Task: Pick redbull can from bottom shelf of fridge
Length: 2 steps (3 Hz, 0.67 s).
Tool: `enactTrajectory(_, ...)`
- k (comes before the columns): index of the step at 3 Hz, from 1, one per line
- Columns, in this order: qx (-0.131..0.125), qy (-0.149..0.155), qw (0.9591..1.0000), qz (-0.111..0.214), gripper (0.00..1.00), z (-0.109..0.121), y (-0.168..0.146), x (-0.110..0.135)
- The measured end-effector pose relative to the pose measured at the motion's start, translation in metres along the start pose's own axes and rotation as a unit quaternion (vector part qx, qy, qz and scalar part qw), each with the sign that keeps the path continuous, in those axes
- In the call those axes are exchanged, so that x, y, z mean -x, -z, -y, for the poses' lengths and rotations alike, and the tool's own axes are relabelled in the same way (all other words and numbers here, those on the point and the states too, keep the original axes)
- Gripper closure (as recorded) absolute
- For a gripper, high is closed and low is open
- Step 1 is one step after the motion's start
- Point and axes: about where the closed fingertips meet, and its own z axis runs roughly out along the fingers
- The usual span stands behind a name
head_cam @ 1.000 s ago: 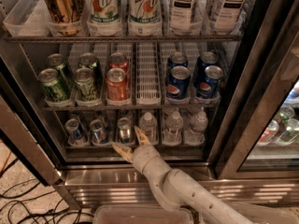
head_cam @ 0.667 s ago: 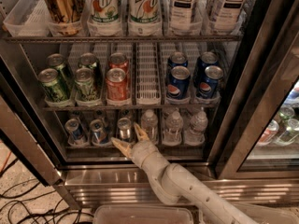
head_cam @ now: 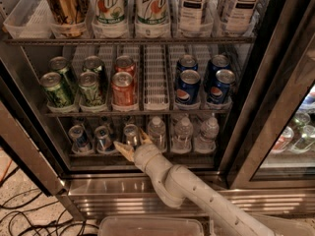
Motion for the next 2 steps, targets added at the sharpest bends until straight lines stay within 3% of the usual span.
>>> enactTrajectory(1, 0.000, 0.000, 1.0000, 0.000, 0.50, -0.0001, -0.0004, -0.0001)
enactTrajectory(2, 0.000, 0.000, 1.0000, 0.000, 0.74, -0.0002, -0.0004, 0.0000)
